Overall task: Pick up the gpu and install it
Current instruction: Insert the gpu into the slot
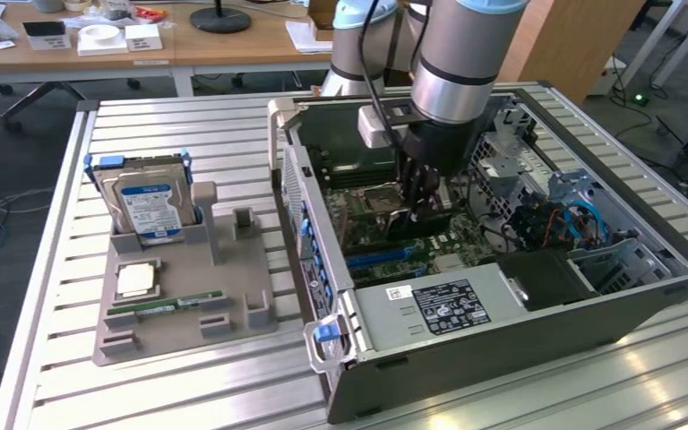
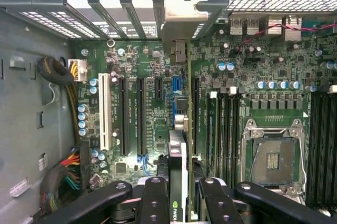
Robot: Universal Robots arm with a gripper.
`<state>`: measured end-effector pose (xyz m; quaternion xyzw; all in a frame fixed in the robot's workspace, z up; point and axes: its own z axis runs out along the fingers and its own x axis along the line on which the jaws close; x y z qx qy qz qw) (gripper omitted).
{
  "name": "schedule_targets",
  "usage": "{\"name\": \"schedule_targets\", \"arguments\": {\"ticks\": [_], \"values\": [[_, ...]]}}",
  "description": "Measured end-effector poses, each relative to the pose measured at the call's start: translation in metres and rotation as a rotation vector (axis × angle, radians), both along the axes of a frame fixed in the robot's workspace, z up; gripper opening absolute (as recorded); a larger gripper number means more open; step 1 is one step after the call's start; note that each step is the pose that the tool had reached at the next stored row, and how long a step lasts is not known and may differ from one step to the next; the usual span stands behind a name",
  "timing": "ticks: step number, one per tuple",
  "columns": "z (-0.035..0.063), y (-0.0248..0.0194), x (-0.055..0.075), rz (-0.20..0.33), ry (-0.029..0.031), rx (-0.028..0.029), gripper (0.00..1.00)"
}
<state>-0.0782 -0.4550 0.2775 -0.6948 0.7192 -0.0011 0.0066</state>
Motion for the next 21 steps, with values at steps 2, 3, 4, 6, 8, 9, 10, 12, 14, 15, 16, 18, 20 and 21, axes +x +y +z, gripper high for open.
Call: {"name": "schedule_targets", "arguments": {"ticks": [2, 3, 4, 6, 8, 9, 10, 12, 14, 15, 16, 18, 20, 21], "values": [[-0.0003, 0.0000, -0.0010, 0.000, -0.0010, 0.0001, 0.27], [-0.0007, -0.0001, -0.0016, 0.000, -0.0019, 0.0001, 0.27], [-0.0010, -0.0001, -0.0021, 0.000, -0.0026, -0.0001, 0.27], [-0.0023, -0.0001, -0.0030, 0.001, -0.0036, 0.0000, 0.27], [-0.0030, -0.0001, -0.0036, 0.001, -0.0046, -0.0002, 0.27], [-0.0031, -0.0001, -0.0038, 0.002, -0.0050, -0.0003, 0.27], [-0.0031, -0.0001, -0.0038, 0.002, -0.0050, -0.0004, 0.27], [-0.0034, 0.0000, -0.0043, 0.002, -0.0053, 0.0000, 0.27], [-0.0036, 0.0000, -0.0053, 0.002, -0.0056, 0.0002, 0.27], [-0.0036, 0.0000, -0.0059, 0.002, -0.0057, 0.0002, 0.27], [-0.0038, 0.0000, -0.0063, 0.002, -0.0057, 0.0001, 0.27], [-0.0040, -0.0001, -0.0070, 0.002, -0.0056, -0.0001, 0.27], [-0.0041, -0.0001, -0.0077, 0.002, -0.0056, -0.0001, 0.27], [-0.0042, -0.0001, -0.0080, 0.002, -0.0056, 0.0000, 0.27]]}}
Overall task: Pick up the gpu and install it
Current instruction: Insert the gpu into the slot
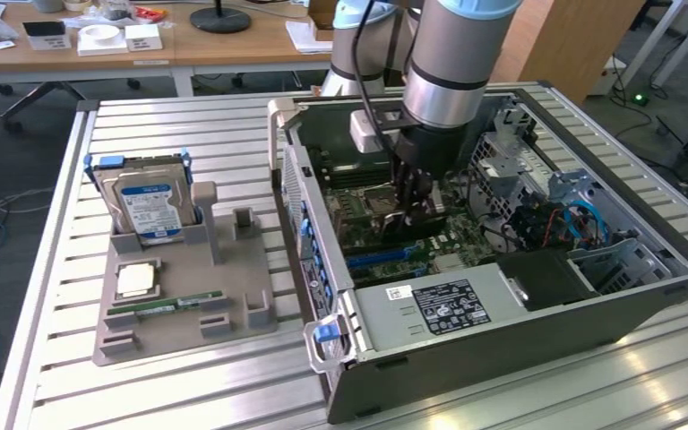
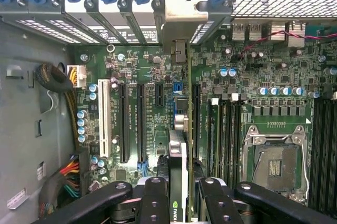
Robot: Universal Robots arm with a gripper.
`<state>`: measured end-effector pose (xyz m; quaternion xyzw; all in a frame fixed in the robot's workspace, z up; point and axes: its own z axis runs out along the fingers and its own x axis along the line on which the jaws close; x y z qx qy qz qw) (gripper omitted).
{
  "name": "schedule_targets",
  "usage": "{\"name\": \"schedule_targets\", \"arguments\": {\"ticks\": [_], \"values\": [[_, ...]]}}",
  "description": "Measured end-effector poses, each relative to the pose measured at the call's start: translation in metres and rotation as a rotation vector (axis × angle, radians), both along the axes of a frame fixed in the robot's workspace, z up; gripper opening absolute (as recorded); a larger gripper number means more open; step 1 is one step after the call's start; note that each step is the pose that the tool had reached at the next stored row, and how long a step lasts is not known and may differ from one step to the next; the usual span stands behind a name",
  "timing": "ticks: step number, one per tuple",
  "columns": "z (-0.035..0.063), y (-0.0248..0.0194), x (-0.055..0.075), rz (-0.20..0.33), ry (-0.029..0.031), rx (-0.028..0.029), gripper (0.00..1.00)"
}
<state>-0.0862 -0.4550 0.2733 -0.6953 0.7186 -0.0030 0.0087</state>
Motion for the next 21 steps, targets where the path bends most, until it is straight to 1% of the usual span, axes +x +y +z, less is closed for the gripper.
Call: {"name": "schedule_targets", "arguments": {"ticks": [8, 21], "values": [[-0.0020, -0.0001, -0.0026, 0.000, -0.0002, -0.0002, 0.27], [-0.0022, 0.0000, -0.0061, 0.000, -0.0002, -0.0001, 0.27]]}}
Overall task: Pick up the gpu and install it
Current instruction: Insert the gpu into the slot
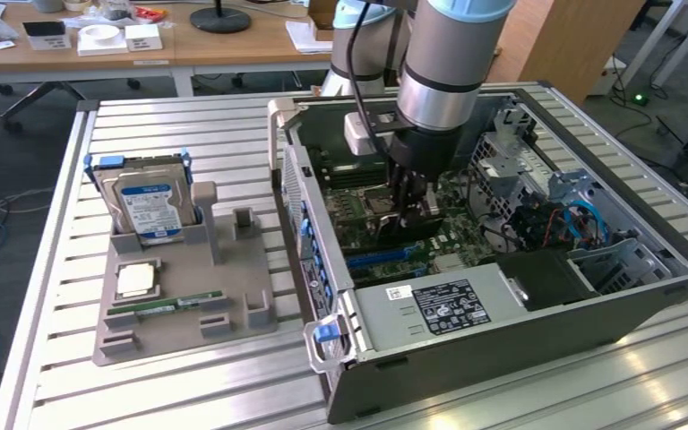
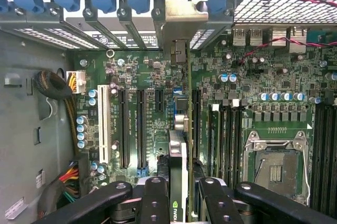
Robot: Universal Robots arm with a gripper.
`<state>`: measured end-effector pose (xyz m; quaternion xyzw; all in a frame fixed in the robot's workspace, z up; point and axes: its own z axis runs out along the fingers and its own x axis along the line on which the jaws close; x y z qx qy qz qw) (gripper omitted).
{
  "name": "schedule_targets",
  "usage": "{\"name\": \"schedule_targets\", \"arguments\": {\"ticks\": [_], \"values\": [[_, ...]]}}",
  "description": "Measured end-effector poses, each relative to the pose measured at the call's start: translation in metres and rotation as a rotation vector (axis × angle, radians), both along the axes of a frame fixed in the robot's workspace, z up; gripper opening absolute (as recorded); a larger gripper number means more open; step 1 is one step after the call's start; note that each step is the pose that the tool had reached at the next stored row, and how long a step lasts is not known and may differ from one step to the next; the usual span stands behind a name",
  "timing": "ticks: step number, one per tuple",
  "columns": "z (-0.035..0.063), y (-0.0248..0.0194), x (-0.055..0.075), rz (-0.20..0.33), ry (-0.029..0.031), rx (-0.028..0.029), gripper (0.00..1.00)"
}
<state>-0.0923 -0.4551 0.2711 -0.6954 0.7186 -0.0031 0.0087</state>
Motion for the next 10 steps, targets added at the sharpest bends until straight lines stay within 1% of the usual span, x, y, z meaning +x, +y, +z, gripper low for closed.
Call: {"name": "schedule_targets", "arguments": {"ticks": [10], "values": [[-0.0001, -0.0003, -0.0017, 0.000, -0.0001, -0.0004, 0.27]]}}
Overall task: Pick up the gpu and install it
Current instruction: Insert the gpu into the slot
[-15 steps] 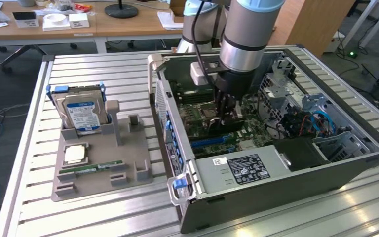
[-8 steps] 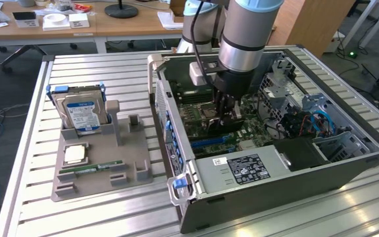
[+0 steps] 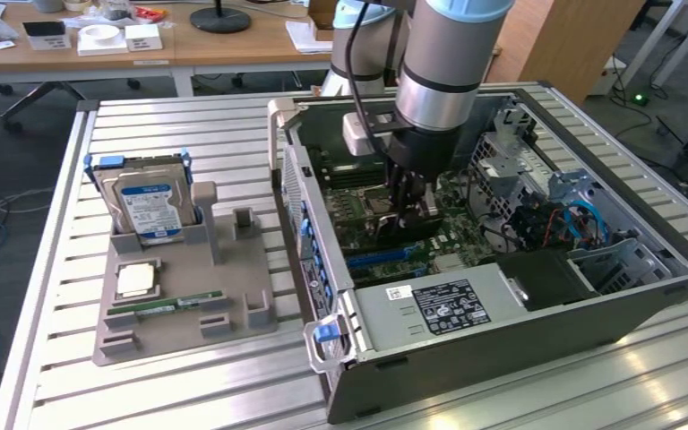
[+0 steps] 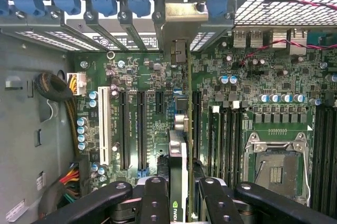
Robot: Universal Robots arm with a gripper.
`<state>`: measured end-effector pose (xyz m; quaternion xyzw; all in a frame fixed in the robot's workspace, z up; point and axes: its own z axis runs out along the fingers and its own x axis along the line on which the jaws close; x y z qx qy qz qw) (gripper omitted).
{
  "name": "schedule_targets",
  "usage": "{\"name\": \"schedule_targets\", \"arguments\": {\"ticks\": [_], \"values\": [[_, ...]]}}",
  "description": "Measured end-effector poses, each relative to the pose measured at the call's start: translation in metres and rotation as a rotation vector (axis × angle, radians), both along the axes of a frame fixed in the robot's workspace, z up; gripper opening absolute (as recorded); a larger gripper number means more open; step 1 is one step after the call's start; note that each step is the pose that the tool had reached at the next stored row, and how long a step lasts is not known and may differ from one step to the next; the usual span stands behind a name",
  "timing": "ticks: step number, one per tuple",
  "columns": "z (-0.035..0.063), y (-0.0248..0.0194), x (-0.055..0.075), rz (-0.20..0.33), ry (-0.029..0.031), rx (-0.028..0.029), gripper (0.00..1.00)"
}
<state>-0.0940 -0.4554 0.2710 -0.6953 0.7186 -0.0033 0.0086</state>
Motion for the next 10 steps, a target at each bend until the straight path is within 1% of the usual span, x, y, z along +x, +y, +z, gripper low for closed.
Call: {"name": "schedule_targets", "arguments": {"ticks": [10], "values": [[-0.0001, -0.0007, -0.0010, 0.000, 0.0000, -0.0001, 0.27]]}}
